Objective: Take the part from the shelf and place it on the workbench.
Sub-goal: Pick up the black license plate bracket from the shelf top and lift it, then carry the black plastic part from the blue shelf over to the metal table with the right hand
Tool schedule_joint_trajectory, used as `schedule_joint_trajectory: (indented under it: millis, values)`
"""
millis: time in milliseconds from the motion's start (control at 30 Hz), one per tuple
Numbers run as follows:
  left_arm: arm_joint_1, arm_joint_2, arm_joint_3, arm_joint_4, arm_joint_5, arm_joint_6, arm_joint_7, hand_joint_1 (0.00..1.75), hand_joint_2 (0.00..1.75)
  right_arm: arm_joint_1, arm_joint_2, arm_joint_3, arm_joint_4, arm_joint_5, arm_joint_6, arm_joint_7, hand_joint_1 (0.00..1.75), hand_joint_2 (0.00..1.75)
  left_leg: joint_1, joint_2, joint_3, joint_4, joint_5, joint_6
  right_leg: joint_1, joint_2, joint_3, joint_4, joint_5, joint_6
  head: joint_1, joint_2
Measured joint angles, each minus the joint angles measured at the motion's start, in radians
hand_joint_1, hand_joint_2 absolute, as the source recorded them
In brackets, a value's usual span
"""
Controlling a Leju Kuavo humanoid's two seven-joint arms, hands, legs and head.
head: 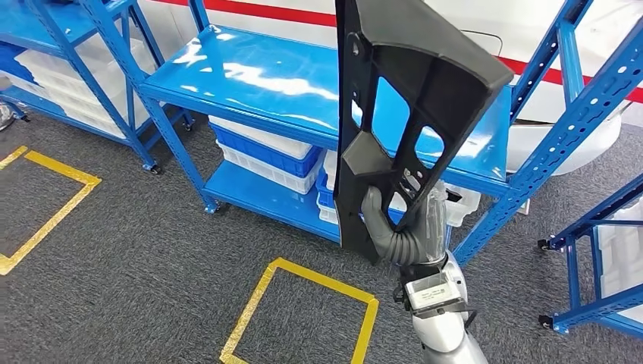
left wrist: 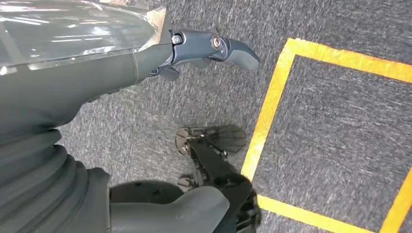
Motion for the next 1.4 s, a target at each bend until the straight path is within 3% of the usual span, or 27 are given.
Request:
schedule_joint_trajectory:
  millis: [100,133,167,200,267,333,433,467,533,600,633,667,700,767,833,867,933,1000,1067,1133,1167,1200,1300,1367,1400]
  values:
    - [0.006,0.003,0.0,0.0,-0.009,-0.001,-0.01,0.0,1.75,0.007,-0.004,0.01,-0.005,0.0,-0.012,-0.005,1.75,1.75,0.006,0.016,-0.097,0.206,-0.096,-0.013,0.006,-0.024,-0.009,0.0,0.004,-0.013,-0.006,0.0]
    - [0.009,0.004,0.0,0.0,-0.012,-0.001,-0.011,0.0,1.75,0.012,-0.006,0.014,-0.006,-0.001,-0.017,-0.009,1.75,1.75,0.007,0.018,-0.113,0.241,-0.103,-0.015,0.007,-0.032,-0.011,0.001,0.005,-0.013,-0.006,0.0]
    - [0.012,0.006,0.0,0.0,-0.015,-0.002,-0.011,0.0,1.75,0.016,-0.009,0.018,-0.007,-0.004,-0.022,-0.013,1.75,1.75,0.007,0.021,-0.108,0.237,-0.092,-0.016,0.008,-0.04,-0.013,0.001,0.006,-0.014,-0.006,0.0]
    - [0.015,0.008,0.0,0.0,-0.017,-0.002,-0.011,0.0,1.75,0.02,-0.012,0.022,-0.007,-0.006,-0.028,-0.017,1.75,1.75,0.008,0.026,-0.081,0.193,-0.065,-0.015,0.008,-0.048,-0.013,0.001,0.006,-0.014,-0.006,0.0]
    - [0.016,0.012,0.0,0.0,-0.019,-0.002,-0.011,0.0,1.75,0.026,-0.017,0.031,-0.008,-0.011,-0.035,-0.027,1.75,1.75,0.006,0.056,0.008,0.038,-0.004,-0.011,0.011,-0.062,-0.011,0.002,0.006,-0.012,-0.006,0.0]
    - [0.014,0.014,0.0,0.0,-0.021,-0.001,-0.011,0.0,1.75,0.029,-0.021,0.041,-0.009,-0.015,-0.04,-0.039,1.75,1.75,0.001,0.078,0.057,-0.059,0.021,-0.001,0.019,-0.074,-0.012,0.003,0.007,-0.005,-0.004,0.0]
    - [0.017,0.014,0.001,0.0,-0.016,0.001,-0.01,0.0,1.75,0.03,-0.027,0.062,-0.01,-0.025,-0.046,-0.056,1.75,1.75,-0.005,0.059,0.053,-0.075,0.029,0.021,0.023,-0.091,-0.016,0.003,0.008,0.011,-0.001,0.0]
    - [0.018,0.014,0.001,0.0,-0.014,0.001,-0.009,0.0,1.75,0.03,-0.029,0.069,-0.009,-0.029,-0.048,-0.06,1.75,1.75,-0.005,0.051,0.053,-0.08,0.035,0.03,0.022,-0.083,-0.022,0.016,-0.001,0.014,0.0,0.0]
    - [0.018,0.012,0.002,0.0,-0.014,0.001,-0.008,0.0,1.75,0.03,-0.033,0.078,-0.009,-0.033,-0.051,-0.067,1.75,1.75,-0.002,0.035,0.052,-0.088,0.047,0.044,0.02,-0.047,-0.062,0.102,-0.05,0.01,0.003,0.0]
    - [0.017,0.012,0.002,0.0,-0.014,0.001,-0.007,0.0,1.75,0.033,-0.039,0.083,-0.006,-0.035,-0.051,-0.069,1.75,1.75,-0.004,0.015,0.045,-0.088,0.05,0.049,0.017,-0.016,-0.125,0.243,-0.111,0.001,0.007,0.0]
    - [0.017,0.012,0.002,0.0,-0.013,0.001,-0.007,0.0,1.75,0.035,-0.042,0.086,-0.004,-0.035,-0.051,-0.069,1.75,1.75,-0.005,0.004,0.043,-0.087,0.051,0.049,0.017,-0.012,-0.147,0.291,-0.126,0.002,0.008,0.0]
    - [0.018,0.012,0.002,0.0,-0.013,0.001,-0.007,0.0,1.75,0.037,-0.044,0.089,-0.003,-0.035,-0.051,-0.069,1.75,1.75,-0.006,-0.007,0.042,-0.086,0.052,0.049,0.017,-0.009,-0.152,0.303,-0.125,0.006,0.008,0.0]
    - [0.019,0.012,0.002,0.0,-0.013,0.001,-0.007,0.0,1.75,0.037,-0.046,0.091,-0.002,-0.035,-0.051,-0.069,1.75,1.75,-0.006,-0.019,0.041,-0.084,0.052,0.049,0.017,-0.006,-0.134,0.27,-0.106,0.013,0.008,0.0]
    - [0.019,0.012,0.002,0.0,-0.013,0.001,-0.007,0.0,1.75,0.037,-0.048,0.094,-0.001,-0.035,-0.051,-0.069,1.75,1.75,-0.007,-0.042,0.039,-0.078,0.051,0.046,0.016,0.021,-0.063,0.128,-0.049,0.025,0.008,0.0]
    - [0.019,0.011,0.002,0.0,-0.013,0.001,-0.006,0.0,1.75,0.037,-0.049,0.097,0.0,-0.035,-0.051,-0.069,1.75,1.75,-0.01,-0.061,0.03,-0.068,0.049,0.037,0.015,0.047,-0.018,0.031,-0.016,0.023,0.007,0.0]
    - [0.02,0.011,0.002,0.0,-0.014,0.001,-0.006,0.0,1.75,0.037,-0.05,0.098,0.0,-0.035,-0.051,-0.069,1.75,1.75,-0.009,-0.068,0.024,-0.065,0.05,0.031,0.016,0.052,-0.014,0.019,-0.013,0.019,0.006,0.0]
    - [0.024,0.013,0.002,0.0,-0.013,0.002,-0.006,0.0,1.75,0.036,-0.051,0.099,0.0,-0.035,-0.051,-0.069,1.75,1.75,-0.005,-0.075,0.016,-0.062,0.052,0.019,0.015,0.035,-0.015,0.018,-0.008,0.011,0.006,0.0]
    - [0.025,0.014,0.002,0.0,-0.013,0.001,-0.009,0.0,1.75,0.034,-0.051,0.1,0.0,-0.04,-0.052,-0.07,1.75,1.75,-0.003,-0.041,-0.001,-0.028,0.029,0.008,0.011,0.018,-0.012,0.015,-0.005,-0.001,0.002,0.0]
    - [0.023,0.014,0.002,0.0,-0.013,0.001,-0.017,0.0,1.75,0.031,-0.051,0.106,0.001,-0.056,-0.052,-0.072,1.75,1.75,-0.002,0.006,-0.055,0.086,-0.03,-0.002,0.012,-0.003,-0.011,0.013,-0.006,-0.011,-0.004,0.0]
    - [0.022,0.014,0.003,0.0,-0.012,0.0,-0.024,0.0,1.75,0.028,-0.051,0.116,0.005,-0.071,-0.051,-0.076,1.75,1.75,0.002,0.019,-0.117,0.207,-0.074,-0.008,0.016,-0.026,-0.011,0.013,-0.008,-0.014,-0.006,0.0]
    - [0.022,0.014,0.004,0.0,-0.009,0.0,-0.027,0.0,1.75,0.024,-0.051,0.123,0.009,-0.077,-0.051,-0.078,1.75,1.75,0.003,0.021,-0.127,0.226,-0.071,-0.01,0.017,-0.036,-0.011,0.014,-0.009,-0.015,-0.006,0.0]
    - [0.022,0.014,0.006,0.0,-0.005,0.0,-0.028,0.0,1.75,0.018,-0.05,0.129,0.013,-0.083,-0.05,-0.08,1.75,1.75,0.004,0.023,-0.117,0.204,-0.052,-0.009,0.018,-0.046,-0.01,0.014,-0.01,-0.015,-0.007,0.0]
    - [0.02,0.014,0.021,0.0,0.005,0.006,-0.025,0.0,1.75,-0.007,-0.048,0.148,0.024,-0.105,-0.046,-0.086,1.75,1.75,-0.001,0.063,-0.019,0.013,0.033,0.003,0.024,-0.07,-0.007,0.014,-0.013,-0.014,-0.006,0.0]
    - [0.016,0.013,0.026,0.0,0.003,0.009,-0.021,0.0,1.75,-0.022,-0.045,0.157,0.031,-0.117,-0.04,-0.086,1.75,1.75,-0.01,0.082,0.011,-0.052,0.047,0.012,0.031,-0.083,-0.008,0.015,-0.016,-0.009,-0.004,0.0]
    - [0.016,0.013,0.027,0.0,0.0,0.011,-0.021,0.0,1.75,-0.027,-0.044,0.162,0.035,-0.122,-0.036,-0.086,1.75,1.75,-0.014,0.074,0.009,-0.055,0.047,0.016,0.033,-0.091,-0.008,0.014,-0.017,-0.005,-0.003,0.0]
